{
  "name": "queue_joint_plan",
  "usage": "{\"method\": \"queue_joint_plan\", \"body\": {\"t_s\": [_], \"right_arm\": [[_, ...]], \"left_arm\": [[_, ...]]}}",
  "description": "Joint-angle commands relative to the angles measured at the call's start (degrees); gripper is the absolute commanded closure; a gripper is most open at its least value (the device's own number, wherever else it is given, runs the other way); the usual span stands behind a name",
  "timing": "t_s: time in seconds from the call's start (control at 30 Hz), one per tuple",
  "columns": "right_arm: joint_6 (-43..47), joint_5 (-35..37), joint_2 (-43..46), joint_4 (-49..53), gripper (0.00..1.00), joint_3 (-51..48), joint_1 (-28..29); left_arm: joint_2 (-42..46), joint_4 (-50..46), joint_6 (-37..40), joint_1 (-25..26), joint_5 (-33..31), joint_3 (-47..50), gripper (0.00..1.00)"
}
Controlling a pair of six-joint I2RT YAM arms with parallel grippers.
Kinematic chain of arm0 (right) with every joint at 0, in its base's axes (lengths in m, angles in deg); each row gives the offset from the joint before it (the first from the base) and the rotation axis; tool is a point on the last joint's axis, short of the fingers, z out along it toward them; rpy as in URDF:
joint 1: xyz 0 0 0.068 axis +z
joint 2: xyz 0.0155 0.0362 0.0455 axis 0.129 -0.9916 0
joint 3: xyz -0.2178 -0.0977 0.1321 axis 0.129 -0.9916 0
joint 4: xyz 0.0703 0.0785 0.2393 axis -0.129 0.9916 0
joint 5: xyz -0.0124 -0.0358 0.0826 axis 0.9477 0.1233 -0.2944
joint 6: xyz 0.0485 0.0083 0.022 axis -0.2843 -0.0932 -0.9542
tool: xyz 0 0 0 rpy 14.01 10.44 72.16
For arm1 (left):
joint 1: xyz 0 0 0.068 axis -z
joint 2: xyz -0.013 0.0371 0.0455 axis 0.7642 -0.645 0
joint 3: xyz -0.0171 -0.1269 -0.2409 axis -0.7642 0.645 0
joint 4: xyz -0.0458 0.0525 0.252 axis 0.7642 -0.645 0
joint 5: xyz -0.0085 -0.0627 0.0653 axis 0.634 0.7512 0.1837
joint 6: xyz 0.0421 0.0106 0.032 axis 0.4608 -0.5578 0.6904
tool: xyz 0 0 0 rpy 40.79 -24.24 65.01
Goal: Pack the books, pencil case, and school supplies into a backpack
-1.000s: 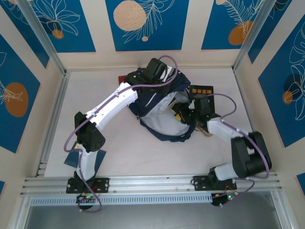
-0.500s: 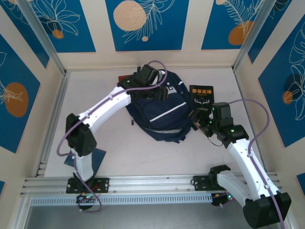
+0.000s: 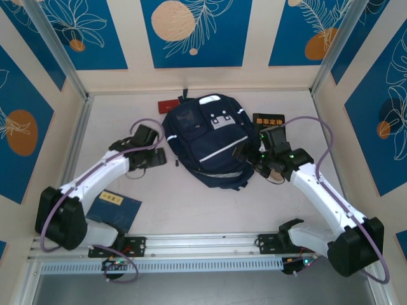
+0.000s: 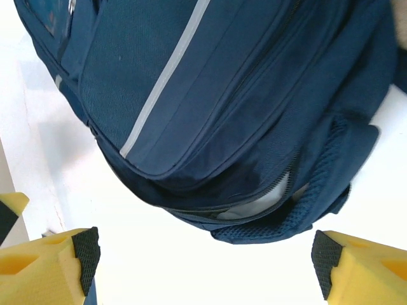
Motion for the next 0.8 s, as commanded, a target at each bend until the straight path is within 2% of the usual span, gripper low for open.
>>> {"method": "queue_joint_plan", "body": {"t_s": [0.0, 0.1, 0.23, 0.33, 0.77], "right_arm": [[0.23, 0.99, -2.63, -0.92, 0.11, 2.88, 2.43], [0.05, 1.47, -5.18, -1.02, 0.11, 4.21, 4.24], [-0.13, 1.31, -7.4, -1.06, 0.11, 5.53, 5.5], [0.05, 1.38, -8.01, -0.67, 0.12, 6.21, 5.93], [-0.31, 1.74, -7.51, 0.74, 0.14, 6.13, 5.91]], "left_arm": [[5.88, -5.3, -5.62, -4.91, -3.86, 6.87, 0.04], [9.82, -5.41, -8.19, -9.09, -0.97, 12.68, 0.04], [11.59, -3.91, -9.91, -11.58, 1.27, 16.66, 0.03], [10.7, -1.8, -10.25, -12.4, 2.59, 18.41, 0.03], [5.13, 8.66, -9.4, -12.3, 17.34, 22.63, 0.03]]}}
